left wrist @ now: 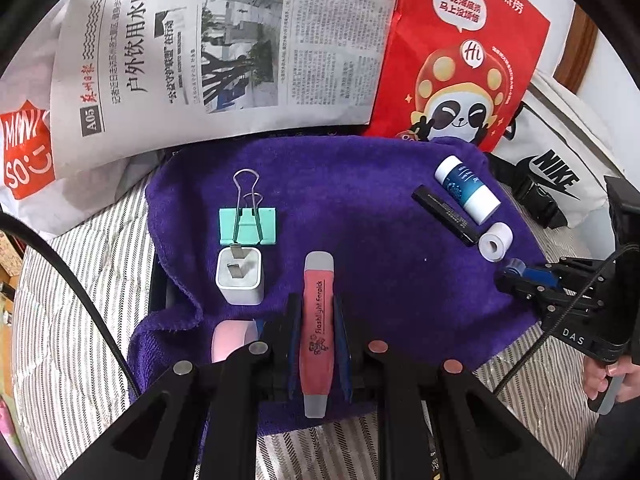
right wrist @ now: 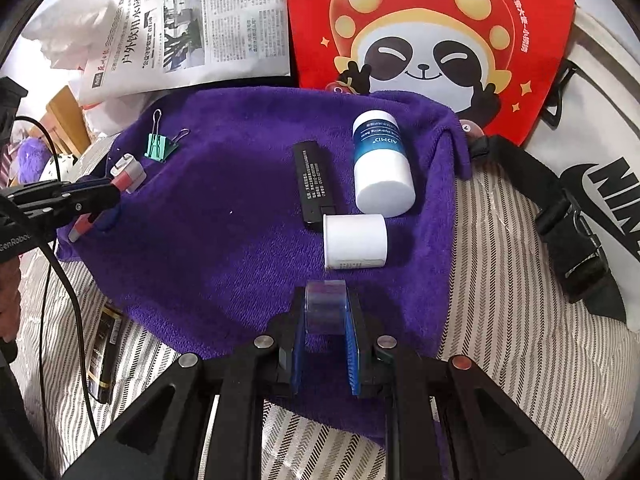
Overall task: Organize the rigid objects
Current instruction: 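Carry the pink tube and clear cap onto the towel and open both grippers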
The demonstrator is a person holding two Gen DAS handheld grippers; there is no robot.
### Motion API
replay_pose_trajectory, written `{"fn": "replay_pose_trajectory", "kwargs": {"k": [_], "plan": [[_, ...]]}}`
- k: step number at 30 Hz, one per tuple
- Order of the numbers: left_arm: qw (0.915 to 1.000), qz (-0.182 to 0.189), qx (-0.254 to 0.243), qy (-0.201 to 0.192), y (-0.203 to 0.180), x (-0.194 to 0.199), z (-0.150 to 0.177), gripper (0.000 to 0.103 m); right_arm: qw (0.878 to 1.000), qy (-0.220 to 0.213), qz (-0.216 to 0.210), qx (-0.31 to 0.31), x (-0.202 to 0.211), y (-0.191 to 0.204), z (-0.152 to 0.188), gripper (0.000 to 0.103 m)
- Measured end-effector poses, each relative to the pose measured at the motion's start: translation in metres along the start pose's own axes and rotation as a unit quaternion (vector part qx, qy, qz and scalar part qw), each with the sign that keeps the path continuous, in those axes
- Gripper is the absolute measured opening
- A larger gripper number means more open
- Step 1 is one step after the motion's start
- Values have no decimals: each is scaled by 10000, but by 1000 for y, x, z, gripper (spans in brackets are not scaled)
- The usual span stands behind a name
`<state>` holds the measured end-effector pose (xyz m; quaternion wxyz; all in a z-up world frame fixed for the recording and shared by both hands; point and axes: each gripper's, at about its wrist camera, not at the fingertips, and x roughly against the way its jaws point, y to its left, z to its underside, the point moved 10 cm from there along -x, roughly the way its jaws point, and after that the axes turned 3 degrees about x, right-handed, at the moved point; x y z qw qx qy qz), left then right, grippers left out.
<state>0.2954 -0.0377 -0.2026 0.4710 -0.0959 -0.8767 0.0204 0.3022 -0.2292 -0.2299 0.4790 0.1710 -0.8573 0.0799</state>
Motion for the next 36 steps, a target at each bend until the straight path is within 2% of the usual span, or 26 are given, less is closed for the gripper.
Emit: {"fn": "replay_pose_trajectory", "kwargs": {"k": [6, 11, 13, 15, 16, 28, 33, 36], "plan": [[10000, 1, 49, 20, 1, -6, -1, 16, 10000, -74, -54, -30, 1, 0, 0, 18], [10000, -31, 63, 71, 0, -15, -4, 16, 9993, -160, -322, -134, 8, 0, 2, 19], [9999, -67, 78, 124, 0, -21, -5, 16, 9991, -219, -343, -130, 15, 0, 4, 25], [9998, -94, 80, 159, -2, -26, -5, 16, 9990, -286, -317, -93, 21, 0, 5, 38], [9998, -123, 73, 163, -2, -28, -6, 16, 9989, -298, -366, -72, 22, 2, 5, 39], [9989, -394, -177, 154, -11, -40, -6, 16, 9983, -463, -329, -133, 41, -3, 4, 41], [9985, -473, -242, 123, -15, -42, -6, 17, 9964, -604, -515, -281, 49, -8, 5, 41], [9986, -454, -250, 141, -16, -41, -4, 21, 9956, -672, -560, -339, 53, -11, 4, 41]]}}
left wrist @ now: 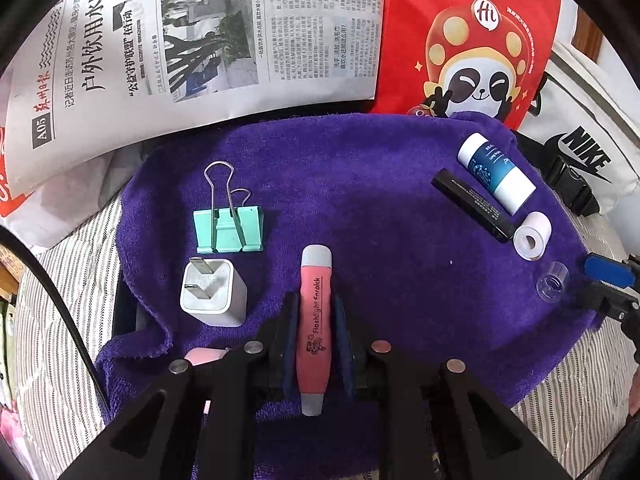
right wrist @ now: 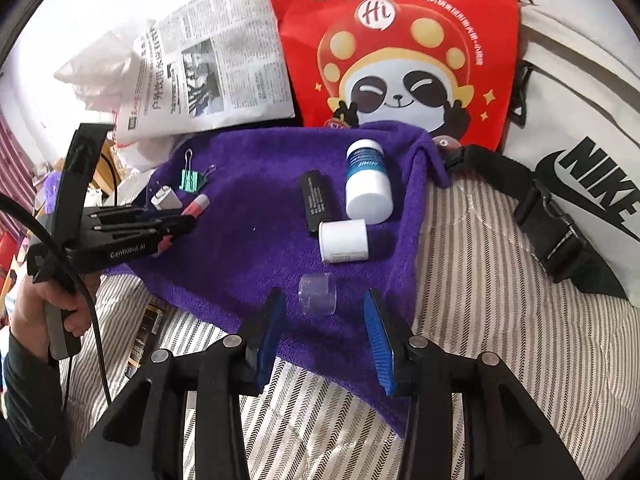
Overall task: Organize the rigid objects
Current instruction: 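Carry the pink tube and clear cap onto the towel and open both grippers, then grasp the black-gold GRAND RESERVE box upright with the left gripper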
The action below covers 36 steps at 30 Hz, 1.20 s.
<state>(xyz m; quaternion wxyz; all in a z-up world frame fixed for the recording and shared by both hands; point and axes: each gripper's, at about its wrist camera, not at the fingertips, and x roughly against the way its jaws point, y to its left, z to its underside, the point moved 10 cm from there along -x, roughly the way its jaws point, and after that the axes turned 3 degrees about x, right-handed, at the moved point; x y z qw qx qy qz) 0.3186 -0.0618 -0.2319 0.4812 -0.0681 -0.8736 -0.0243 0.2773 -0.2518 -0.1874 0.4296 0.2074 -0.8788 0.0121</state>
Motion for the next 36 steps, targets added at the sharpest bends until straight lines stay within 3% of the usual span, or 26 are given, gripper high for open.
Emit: {"fn": "replay_pose_trajectory", "kwargs": {"k": [4, 11, 17, 22, 26, 32, 36], "plan": [[9999, 165, 4, 37, -10, 0, 4, 41, 10000, -25, -63, -10, 2, 0, 1, 41], [9996, -244, -75, 73, -15, 14, 9, 42, 9999, -43, -6, 152, 0, 4, 2, 42], [9998, -86, -125, -131, -21, 55, 28, 46, 9998, -74, -142, 102, 5, 1, 1, 42], [9998, -75, 46, -166, -11, 74, 59, 47, 9996, -264, 90, 55, 16, -11, -4, 47], [9996, 102, 280, -29, -10, 71, 74, 47, 9993, -343, 58, -103, 19, -19, -7, 48], [9997, -73, 167, 135, -23, 61, 94, 47, 9994, -266, 81, -229, 14, -28, -3, 48], [9996, 80, 117, 225, -39, 58, 102, 47, 9992, -248, 81, -289, 12, -32, -2, 48]]}}
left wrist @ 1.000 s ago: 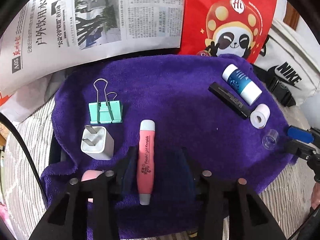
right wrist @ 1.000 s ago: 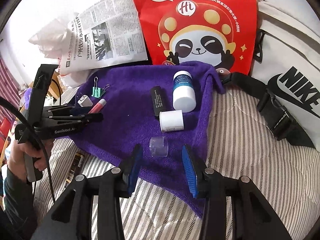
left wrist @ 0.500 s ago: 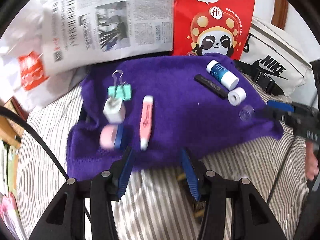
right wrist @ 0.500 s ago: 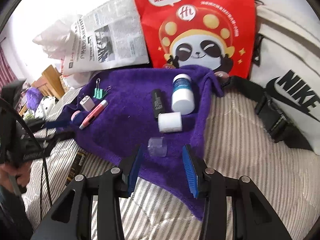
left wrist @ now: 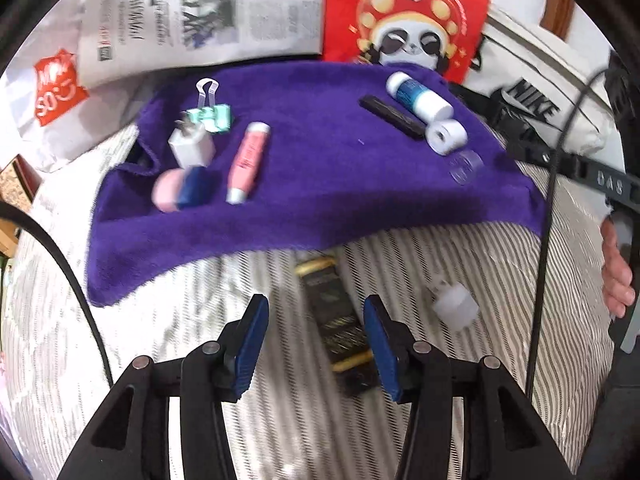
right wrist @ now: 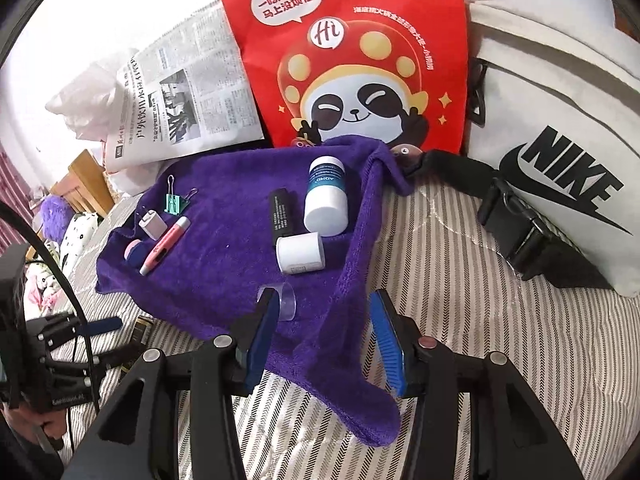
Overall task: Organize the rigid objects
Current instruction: 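Grasp the black-gold GRAND RESERVE box upright with the left gripper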
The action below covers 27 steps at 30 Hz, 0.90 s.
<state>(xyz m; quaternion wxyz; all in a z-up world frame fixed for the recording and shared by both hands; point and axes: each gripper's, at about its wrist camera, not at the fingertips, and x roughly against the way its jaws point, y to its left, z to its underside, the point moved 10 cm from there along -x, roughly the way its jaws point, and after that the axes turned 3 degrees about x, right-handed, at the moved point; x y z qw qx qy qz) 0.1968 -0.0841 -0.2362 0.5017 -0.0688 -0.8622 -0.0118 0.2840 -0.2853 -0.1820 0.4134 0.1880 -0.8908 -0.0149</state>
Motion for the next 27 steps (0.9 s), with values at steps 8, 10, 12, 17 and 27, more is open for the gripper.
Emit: {"fn": "replay_pose_trajectory", "kwargs": {"k": [8, 10, 12, 17, 27], "plan": [[9997, -178, -124, -101, -1, 1, 9, 53, 10000, -7, -4, 17, -1, -1, 0, 48], [9995, -225, -176, -152, 2, 3, 12, 58, 10000, 8, 22, 15, -2, -2, 1, 48], [9995, -201, -156, -176, 4, 4, 13, 58, 10000, 20, 23, -2, -3, -4, 1, 48], [9995, -187, -153, -182, 3, 2, 10, 57, 10000, 11, 30, -38, -4, -6, 1, 48], [9989, -140, -416, -155, -10, 0, 5, 27, 10000, 38, 21, -26, -6, -5, 3, 48]]}}
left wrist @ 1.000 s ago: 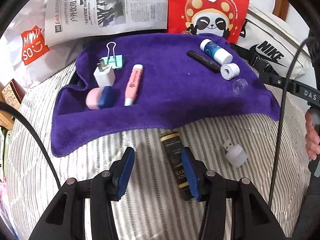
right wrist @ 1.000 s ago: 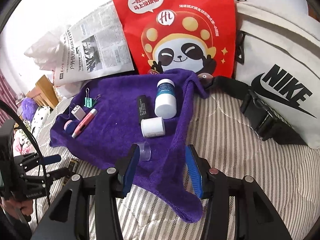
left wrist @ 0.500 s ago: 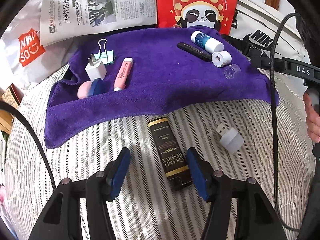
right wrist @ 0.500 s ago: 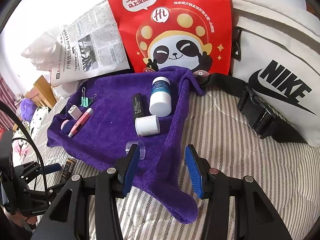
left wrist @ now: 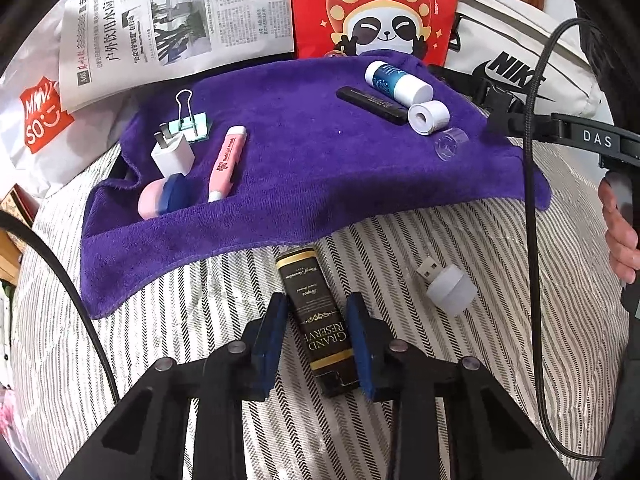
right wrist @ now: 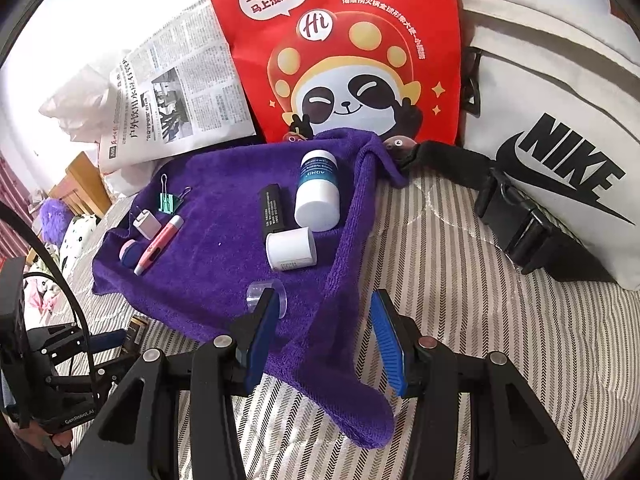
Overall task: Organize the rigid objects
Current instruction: 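Grasp the black-gold GRAND RESERVE box upright with the left gripper, then grasp the white USB light with the right gripper while the left gripper holds the box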
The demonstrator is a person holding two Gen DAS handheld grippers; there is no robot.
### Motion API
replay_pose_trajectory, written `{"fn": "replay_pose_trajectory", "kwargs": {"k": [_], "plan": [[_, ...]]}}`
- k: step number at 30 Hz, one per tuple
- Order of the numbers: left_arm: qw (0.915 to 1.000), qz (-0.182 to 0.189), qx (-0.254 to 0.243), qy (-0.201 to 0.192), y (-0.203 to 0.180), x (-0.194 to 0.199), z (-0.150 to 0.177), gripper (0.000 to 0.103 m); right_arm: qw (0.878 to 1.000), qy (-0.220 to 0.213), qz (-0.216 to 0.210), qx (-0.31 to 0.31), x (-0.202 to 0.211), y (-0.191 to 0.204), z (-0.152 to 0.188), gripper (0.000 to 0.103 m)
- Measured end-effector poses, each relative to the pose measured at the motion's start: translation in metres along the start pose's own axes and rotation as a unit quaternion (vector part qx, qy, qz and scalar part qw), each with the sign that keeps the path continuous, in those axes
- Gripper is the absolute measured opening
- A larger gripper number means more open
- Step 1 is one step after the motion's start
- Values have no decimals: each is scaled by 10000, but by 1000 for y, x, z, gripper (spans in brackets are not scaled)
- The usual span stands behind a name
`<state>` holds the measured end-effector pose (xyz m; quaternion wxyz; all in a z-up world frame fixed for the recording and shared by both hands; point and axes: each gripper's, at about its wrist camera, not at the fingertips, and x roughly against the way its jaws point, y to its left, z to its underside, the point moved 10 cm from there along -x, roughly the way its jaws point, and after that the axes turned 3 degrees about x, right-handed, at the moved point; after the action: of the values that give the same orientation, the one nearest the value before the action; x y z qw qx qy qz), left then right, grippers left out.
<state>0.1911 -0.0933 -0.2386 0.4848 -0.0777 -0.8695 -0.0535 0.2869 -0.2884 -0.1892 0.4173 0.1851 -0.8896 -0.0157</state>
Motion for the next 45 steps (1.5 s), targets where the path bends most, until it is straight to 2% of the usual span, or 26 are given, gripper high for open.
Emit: {"fn": "replay_pose_trajectory", "kwargs": {"k": [5, 10, 14, 16, 21, 25, 35, 39, 41, 43, 45], "plan": [[9998, 62, 166, -2, 10, 6, 11, 23, 10000, -13, -26, 8, 1, 2, 0, 48], [9989, -166, 437, -22, 41, 8, 18, 23, 9996, -75, -106, 257, 8, 19, -1, 48], [9986, -170, 495, -34, 51, 7, 18, 23, 9972, -38, -343, 668, 12, 52, 5, 48], [9991, -197, 366, -29, 50, 6, 17, 24, 9950, 28, -471, 885, 12, 71, 11, 48], [9994, -161, 303, -84, 49, 6, 15, 24, 9842, 281, -860, 1520, 5, 124, 37, 48], [9993, -30, 331, -177, 50, 7, 16, 24, 9763, 467, -933, 1897, -1, 144, 55, 47], [9993, 36, 283, -249, 51, 10, 17, 24, 9739, 958, -838, 1882, -25, 137, 81, 47], [9993, 35, 273, -262, 50, 10, 16, 24, 9708, 852, -589, 2162, -27, 141, 84, 48], [9992, 54, 270, -274, 51, 10, 16, 24, 9682, 737, -441, 2351, -27, 143, 85, 44], [9992, 67, 285, -285, 51, 10, 16, 24, 9639, 672, -570, 2512, -24, 150, 88, 26], [9991, 51, 282, -309, 50, 11, 16, 24, 9622, 628, -480, 2607, -22, 150, 88, 26]]}}
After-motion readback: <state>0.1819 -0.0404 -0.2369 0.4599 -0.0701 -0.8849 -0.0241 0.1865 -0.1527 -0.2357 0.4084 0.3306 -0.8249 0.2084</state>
